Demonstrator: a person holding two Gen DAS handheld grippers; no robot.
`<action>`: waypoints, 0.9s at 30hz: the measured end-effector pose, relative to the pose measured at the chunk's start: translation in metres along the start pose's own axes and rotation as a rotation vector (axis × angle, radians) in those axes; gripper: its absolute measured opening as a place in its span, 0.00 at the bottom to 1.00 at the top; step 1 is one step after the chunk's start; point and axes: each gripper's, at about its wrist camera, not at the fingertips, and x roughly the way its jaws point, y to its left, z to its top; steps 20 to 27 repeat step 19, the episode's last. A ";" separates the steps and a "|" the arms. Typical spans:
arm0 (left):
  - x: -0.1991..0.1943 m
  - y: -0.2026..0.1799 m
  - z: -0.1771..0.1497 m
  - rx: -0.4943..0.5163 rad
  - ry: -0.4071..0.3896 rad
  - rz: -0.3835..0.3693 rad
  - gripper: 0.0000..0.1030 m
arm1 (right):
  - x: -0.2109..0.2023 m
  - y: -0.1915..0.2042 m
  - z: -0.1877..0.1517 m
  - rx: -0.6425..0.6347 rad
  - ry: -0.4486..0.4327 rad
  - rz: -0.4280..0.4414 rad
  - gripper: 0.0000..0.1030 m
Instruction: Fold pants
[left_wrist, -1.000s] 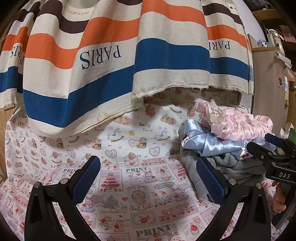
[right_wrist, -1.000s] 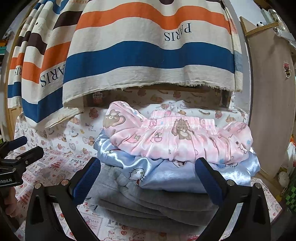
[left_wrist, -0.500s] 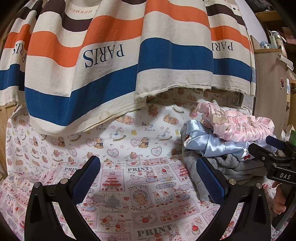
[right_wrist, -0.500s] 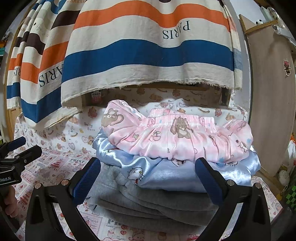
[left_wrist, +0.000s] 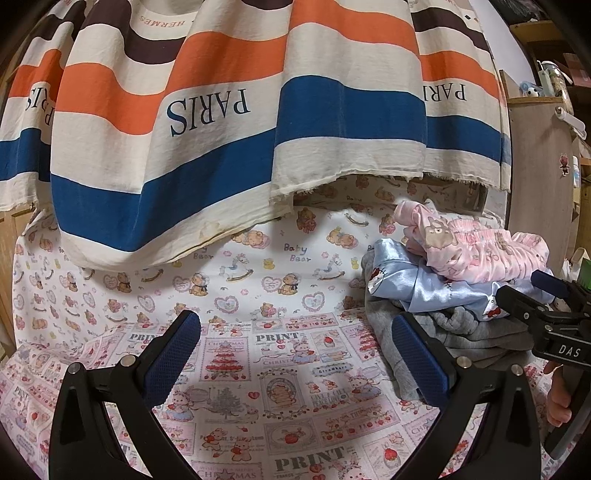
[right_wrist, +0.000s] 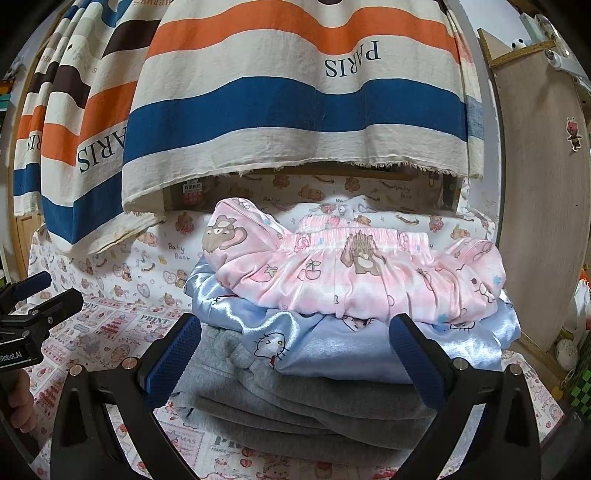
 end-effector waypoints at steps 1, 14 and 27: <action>0.000 0.000 0.000 0.000 0.000 0.000 1.00 | 0.000 0.000 0.000 0.000 0.001 0.000 0.99; 0.000 0.000 0.000 0.001 0.000 0.000 1.00 | 0.001 -0.001 -0.001 0.002 0.007 0.000 0.99; 0.000 0.000 0.000 0.001 -0.001 0.000 1.00 | 0.002 -0.001 -0.001 0.003 0.008 0.001 0.99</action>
